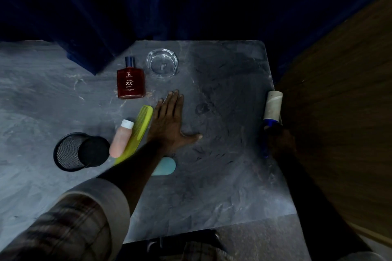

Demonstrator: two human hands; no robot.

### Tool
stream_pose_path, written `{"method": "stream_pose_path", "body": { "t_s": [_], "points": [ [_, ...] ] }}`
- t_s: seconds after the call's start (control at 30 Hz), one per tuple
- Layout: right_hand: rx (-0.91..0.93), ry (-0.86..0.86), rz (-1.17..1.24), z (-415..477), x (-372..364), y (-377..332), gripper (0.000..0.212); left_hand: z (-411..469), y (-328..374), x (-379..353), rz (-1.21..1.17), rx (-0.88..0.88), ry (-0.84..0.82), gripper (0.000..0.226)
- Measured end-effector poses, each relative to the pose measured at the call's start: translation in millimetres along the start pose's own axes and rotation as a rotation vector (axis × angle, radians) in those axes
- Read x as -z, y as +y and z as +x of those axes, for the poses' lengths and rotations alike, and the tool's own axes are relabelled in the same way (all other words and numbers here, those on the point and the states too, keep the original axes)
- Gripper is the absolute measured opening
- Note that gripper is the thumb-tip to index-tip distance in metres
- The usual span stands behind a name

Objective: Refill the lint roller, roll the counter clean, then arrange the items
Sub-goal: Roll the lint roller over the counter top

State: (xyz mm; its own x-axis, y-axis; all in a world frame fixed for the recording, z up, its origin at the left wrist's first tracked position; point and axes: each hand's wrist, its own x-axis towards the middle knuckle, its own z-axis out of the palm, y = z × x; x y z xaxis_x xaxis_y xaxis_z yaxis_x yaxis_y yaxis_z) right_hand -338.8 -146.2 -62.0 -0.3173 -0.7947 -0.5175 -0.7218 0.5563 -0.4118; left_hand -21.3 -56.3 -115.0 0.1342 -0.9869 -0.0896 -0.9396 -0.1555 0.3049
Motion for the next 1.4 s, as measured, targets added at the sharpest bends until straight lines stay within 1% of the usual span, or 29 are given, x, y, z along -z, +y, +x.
{"method": "stream_pose_path", "body": {
  "t_s": [0.07, 0.1, 0.23, 0.53, 0.67, 0.73, 0.87, 1.0, 1.1, 1.23, 1.3, 1.4],
  "points": [
    [0.052, -0.012, 0.035, -6, -5, -5, 0.042, 0, 0, 1, 0.0, 0.001, -0.002, 0.145],
    [0.091, -0.02, 0.011, -9, -9, -7, 0.041, 0, 0, 1, -0.003, 0.001, -0.001, 0.145],
    [0.201, -0.021, -0.208, -21, -27, -22, 0.039, 0, 1, 1, -0.007, -0.006, 0.001, 0.145],
    [0.443, -0.053, -0.348, -61, -71, -59, 0.035, 0, 0, 2, -0.004, 0.005, 0.006, 0.145],
    [0.568, -0.053, -0.484, -82, -91, -70, 0.037, 0, 0, 1, -0.009, 0.011, 0.013, 0.146],
    [0.613, -0.073, -0.487, -89, -99, -74, 0.036, 1, -1, 0, -0.007, 0.006, 0.011, 0.146],
    [0.607, -0.101, -0.438, -92, -107, -78, 0.033, 1, -3, 0, -0.005, -0.004, 0.016, 0.144],
    [0.584, -0.047, -0.393, -83, -101, -72, 0.032, 0, -3, 0, -0.009, -0.007, 0.006, 0.145],
    [0.495, -0.023, -0.367, -64, -86, -62, 0.033, 0, -3, 0, -0.018, -0.003, 0.013, 0.145],
    [0.315, -0.017, -0.225, -37, -61, -42, 0.038, 0, -4, -2, -0.023, -0.007, 0.024, 0.145],
    [0.261, 0.002, -0.155, -27, -47, -29, 0.039, 1, -4, -3, -0.012, -0.007, 0.023, 0.145],
    [0.212, 0.024, -0.14, -13, -25, -9, 0.036, 2, -5, -5, -0.006, -0.005, 0.015, 0.146]
  ]
}}
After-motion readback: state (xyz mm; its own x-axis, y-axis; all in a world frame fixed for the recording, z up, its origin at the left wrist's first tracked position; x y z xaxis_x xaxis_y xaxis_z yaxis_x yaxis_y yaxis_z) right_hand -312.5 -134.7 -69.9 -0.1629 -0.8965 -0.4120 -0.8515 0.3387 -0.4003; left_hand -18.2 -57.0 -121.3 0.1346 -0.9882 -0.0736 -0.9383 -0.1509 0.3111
